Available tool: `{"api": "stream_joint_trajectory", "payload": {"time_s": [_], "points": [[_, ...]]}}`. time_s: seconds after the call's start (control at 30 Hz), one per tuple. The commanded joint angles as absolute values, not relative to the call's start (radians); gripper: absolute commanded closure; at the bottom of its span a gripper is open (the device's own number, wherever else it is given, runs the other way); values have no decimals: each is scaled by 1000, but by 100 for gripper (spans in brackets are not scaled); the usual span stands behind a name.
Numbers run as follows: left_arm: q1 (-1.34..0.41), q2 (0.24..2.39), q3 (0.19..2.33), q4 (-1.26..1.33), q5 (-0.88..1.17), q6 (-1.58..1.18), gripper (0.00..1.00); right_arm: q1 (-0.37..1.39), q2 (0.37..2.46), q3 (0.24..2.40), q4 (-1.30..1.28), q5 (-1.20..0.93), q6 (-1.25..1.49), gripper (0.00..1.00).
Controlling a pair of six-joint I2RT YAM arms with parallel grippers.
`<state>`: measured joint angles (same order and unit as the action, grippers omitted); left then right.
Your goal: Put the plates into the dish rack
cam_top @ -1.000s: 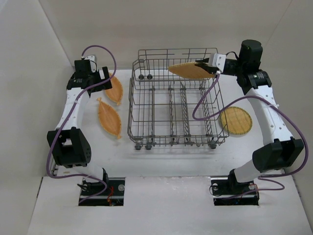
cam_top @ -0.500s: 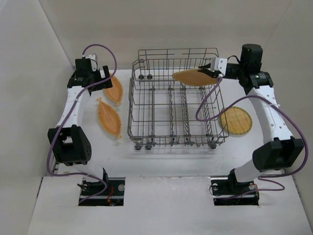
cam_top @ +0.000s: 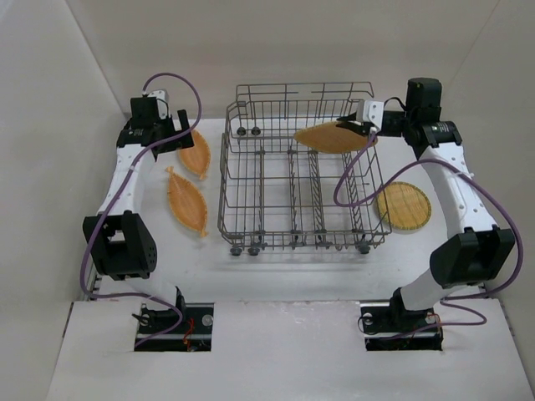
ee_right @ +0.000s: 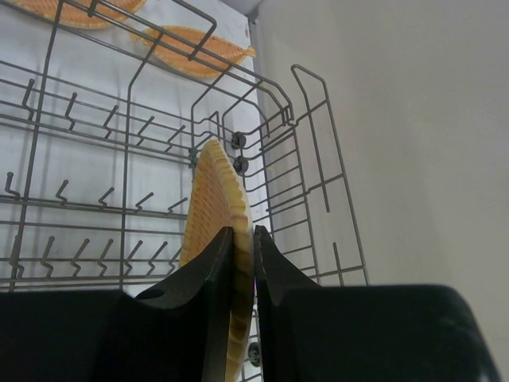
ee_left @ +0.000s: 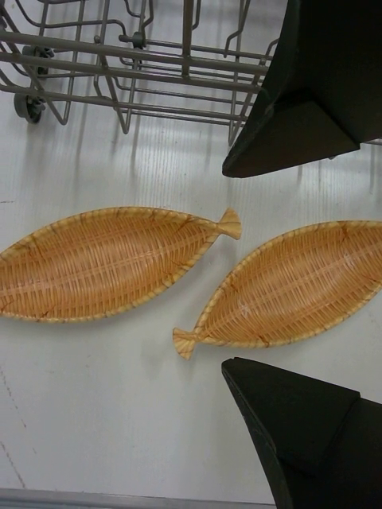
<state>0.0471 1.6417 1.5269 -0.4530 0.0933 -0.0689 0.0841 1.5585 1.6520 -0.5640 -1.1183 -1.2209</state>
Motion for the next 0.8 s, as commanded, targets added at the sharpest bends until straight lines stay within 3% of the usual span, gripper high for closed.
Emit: {"api": "stream_joint_trajectory", "payload": {"time_s": [0.0, 0.77], "points": [[50, 1646, 1572, -446, 87, -74, 0, 82, 1551, 1669, -515, -1173, -1261, 100], [73, 1710, 1652, -451, 87, -86, 0, 85, 1663, 1701, -624, -1167, -1394, 100]]}}
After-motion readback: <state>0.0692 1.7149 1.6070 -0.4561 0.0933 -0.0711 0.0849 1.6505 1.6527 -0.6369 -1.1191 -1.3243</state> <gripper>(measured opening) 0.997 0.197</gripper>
